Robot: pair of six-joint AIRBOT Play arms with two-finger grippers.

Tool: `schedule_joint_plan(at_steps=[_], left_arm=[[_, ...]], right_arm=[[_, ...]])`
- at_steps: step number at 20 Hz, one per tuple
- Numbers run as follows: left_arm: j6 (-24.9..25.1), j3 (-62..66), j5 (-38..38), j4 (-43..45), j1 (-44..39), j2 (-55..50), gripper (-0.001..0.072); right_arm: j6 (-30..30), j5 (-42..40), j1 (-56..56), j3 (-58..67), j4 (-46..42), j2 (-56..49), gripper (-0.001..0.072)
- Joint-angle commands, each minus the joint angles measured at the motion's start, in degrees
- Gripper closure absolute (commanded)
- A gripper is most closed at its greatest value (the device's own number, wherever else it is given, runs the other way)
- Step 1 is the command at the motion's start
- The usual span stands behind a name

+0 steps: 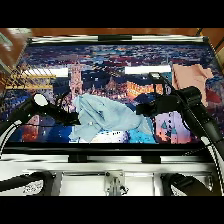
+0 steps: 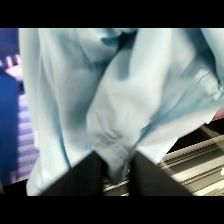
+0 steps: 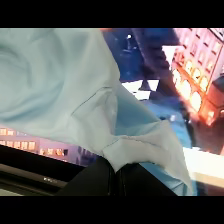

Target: Fold the shirts.

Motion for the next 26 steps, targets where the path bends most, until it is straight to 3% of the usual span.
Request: schedule_joint_plan(at_steps=[1,6,9,14,17,20,22,26], left_arm=[[2.19,0.50,2.56,-3.56,-0.26,-0.72,0.0676],[9.57,16.35,-1.55,-3.96,0.35,5.88,0.0677],[10.73,35.43,-1.95,-4.00,1.92,10.64,0.0677],[8.81,72.50,4.50,-3.98,4.07,12.87,0.0677],[7.54,71.73,14.60,-3.45,4.15,19.50,0.0676],[5.16,62.16,15.21,2.49,4.15,27.21,0.0677],[1.38,58.60,12.07,5.75,4.15,29.75,0.0676],[1.27,58.45,-3.50,5.42,4.15,29.27,0.0676]], right_arm=[[-0.02,0.72,0.02,-0.02,0.04,-0.02,0.0661],[-3.80,-0.50,0.02,5.09,-0.87,0.61,0.0661],[-4.35,2.40,0.02,16.33,-9.49,3.52,0.0661],[-4.07,22.69,0.02,35.34,-22.40,12.17,0.0661],[-3.48,31.19,0.02,40.15,-21.94,17.31,0.0661],[-2.99,30.36,0.02,40.87,-21.99,21.66,0.0662],[-1.90,29.31,0.02,40.87,-21.97,23.28,0.0662],[-1.27,29.86,0.02,40.87,-22.95,22.12,0.0661]])
